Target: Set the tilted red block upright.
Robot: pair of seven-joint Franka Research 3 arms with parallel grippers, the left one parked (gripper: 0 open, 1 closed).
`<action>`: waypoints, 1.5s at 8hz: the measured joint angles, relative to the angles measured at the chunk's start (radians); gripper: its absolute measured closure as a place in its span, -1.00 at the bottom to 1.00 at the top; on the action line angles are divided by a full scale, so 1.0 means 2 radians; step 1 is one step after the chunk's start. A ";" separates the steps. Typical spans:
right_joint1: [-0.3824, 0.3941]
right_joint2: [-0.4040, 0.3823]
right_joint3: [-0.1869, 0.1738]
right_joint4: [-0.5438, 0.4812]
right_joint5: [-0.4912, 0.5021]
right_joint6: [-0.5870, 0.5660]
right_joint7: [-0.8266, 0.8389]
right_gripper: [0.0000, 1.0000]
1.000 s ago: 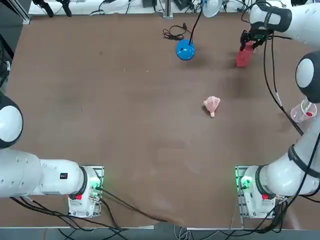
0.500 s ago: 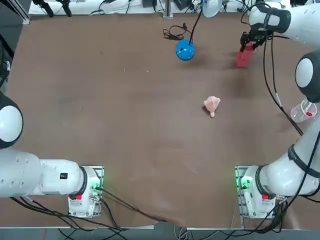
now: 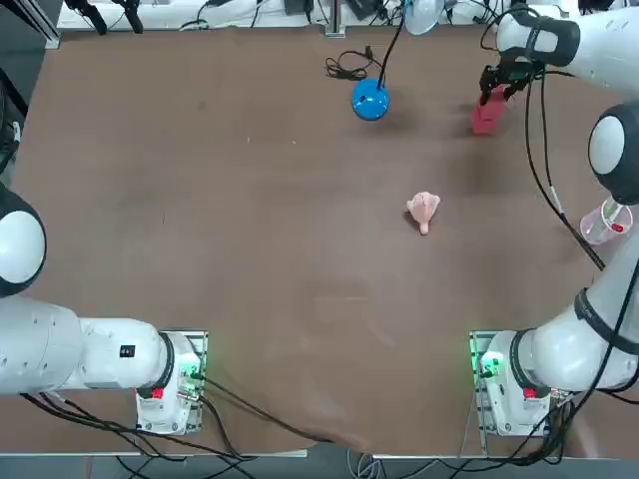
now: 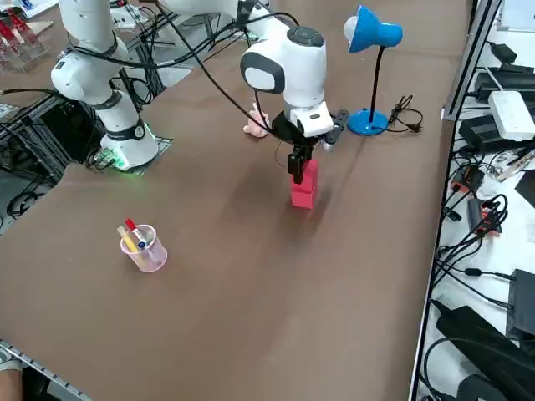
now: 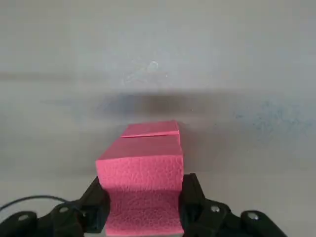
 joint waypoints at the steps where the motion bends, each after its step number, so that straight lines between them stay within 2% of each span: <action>1: -0.001 0.001 0.000 0.000 0.000 0.000 -0.007 -0.43; 12: -0.001 0.007 -0.001 0.005 0.001 0.003 -0.012 -0.43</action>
